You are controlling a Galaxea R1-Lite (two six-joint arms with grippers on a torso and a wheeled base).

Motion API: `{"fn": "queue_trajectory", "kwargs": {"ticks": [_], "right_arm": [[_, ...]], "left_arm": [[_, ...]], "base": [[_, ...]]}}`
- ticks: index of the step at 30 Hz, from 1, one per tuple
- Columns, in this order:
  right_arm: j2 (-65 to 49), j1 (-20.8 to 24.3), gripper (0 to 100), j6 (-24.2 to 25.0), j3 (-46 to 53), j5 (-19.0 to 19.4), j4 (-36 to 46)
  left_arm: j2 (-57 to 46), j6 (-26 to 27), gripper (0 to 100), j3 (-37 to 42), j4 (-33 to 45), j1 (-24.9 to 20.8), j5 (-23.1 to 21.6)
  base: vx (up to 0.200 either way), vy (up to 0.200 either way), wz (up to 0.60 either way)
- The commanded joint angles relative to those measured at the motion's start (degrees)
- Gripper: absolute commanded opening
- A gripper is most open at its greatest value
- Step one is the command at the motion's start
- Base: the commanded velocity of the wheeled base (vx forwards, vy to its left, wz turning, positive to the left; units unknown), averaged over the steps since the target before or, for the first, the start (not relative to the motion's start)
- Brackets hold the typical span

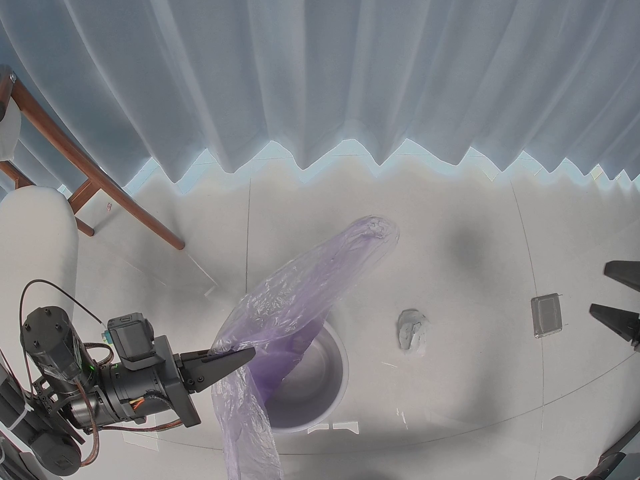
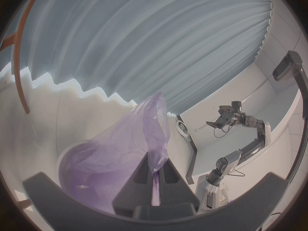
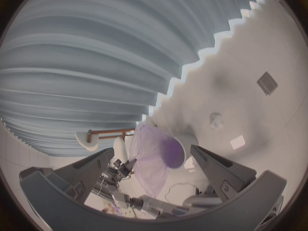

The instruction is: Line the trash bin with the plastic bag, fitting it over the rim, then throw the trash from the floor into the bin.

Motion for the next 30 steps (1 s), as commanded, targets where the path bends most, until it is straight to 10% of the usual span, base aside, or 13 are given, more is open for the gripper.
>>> {"fn": "queue_trajectory", "kwargs": {"ticks": [1,9,30], "right_arm": [[19.17,15.56,100,0.36,-11.75,-5.99,9.33],[34.19,28.13,100,-0.17,-16.68,-13.64,8.01],[36.57,33.84,100,0.45,-13.86,-15.57,-4.2]], "left_arm": [[0.34,-0.03,0,-0.12,0.12,-1.13,0.01],[2.54,0.06,0,-0.12,-0.15,-2.1,1.68],[2.01,0.06,0,-1.7,-0.23,-5.26,6.43]], "base": [[0.0,0.0,0.0],[0.0,0.0,0.0],[0.0,0.0,0.0]]}}
